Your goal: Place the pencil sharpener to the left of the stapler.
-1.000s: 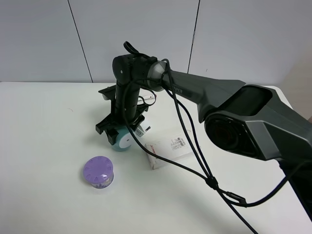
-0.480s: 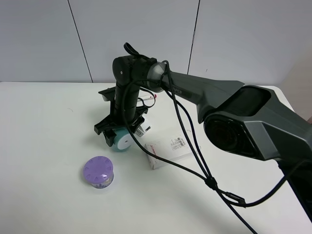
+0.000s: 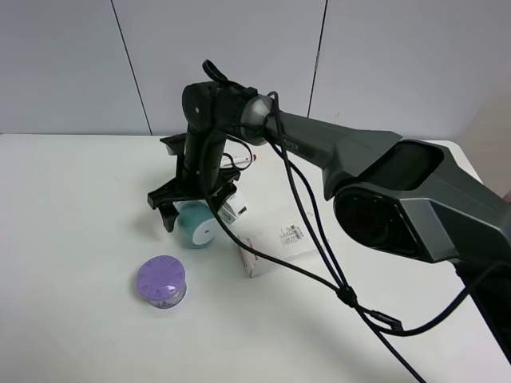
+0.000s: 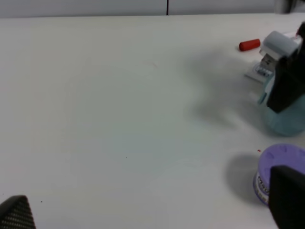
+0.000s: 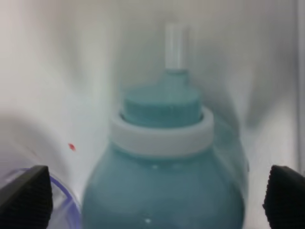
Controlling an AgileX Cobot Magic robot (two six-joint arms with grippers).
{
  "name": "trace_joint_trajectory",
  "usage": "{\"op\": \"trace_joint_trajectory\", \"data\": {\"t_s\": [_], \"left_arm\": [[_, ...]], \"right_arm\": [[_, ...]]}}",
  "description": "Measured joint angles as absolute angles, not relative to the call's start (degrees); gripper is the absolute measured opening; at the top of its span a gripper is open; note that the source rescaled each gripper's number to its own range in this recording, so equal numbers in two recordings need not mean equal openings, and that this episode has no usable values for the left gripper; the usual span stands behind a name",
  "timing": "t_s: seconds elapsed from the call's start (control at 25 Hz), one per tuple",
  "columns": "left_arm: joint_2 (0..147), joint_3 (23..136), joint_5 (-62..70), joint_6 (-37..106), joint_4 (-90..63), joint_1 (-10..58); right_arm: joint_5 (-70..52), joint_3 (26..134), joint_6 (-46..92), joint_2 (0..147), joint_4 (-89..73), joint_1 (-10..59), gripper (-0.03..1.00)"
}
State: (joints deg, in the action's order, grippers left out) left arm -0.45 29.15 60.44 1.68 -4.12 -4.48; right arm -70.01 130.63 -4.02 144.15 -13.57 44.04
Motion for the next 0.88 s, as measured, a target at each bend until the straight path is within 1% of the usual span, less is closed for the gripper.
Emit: {"op": "trace_joint_trajectory", "data": {"t_s": [0.16,0.4,0.52,0.64,0.76,0.88], "left_arm": [[-0.4,29.1,60.4,1.7,-4.1,-4.5],[-0.4,29.1,60.4,1.7,-4.1,-4.5],[-0.4,29.1,60.4,1.7,-4.1,-4.5],[-0.4,29.1,60.4,1.7,-4.1,-4.5],[-0.4,29.1,60.4,1.7,-4.1,-4.5],[-0.4,29.1,60.4,1.7,-4.1,-4.5]], "right_arm": [[-70.0,133.5,-4.8,142.8,-13.5,44.0,0.64],[-70.0,133.7,-4.9,139.0,-12.7,44.0,0.64],[-70.1,133.7,-4.9,135.0,-11.2,44.0,0.64],[-70.1,133.7,-4.9,128.9,-6.1,43.9,0.64],[-70.1,133.7,-6.5,122.3,0.0,42.0,0.64],[-70.1,133.7,-7.9,116.5,3.3,37.6,0.64]]}}
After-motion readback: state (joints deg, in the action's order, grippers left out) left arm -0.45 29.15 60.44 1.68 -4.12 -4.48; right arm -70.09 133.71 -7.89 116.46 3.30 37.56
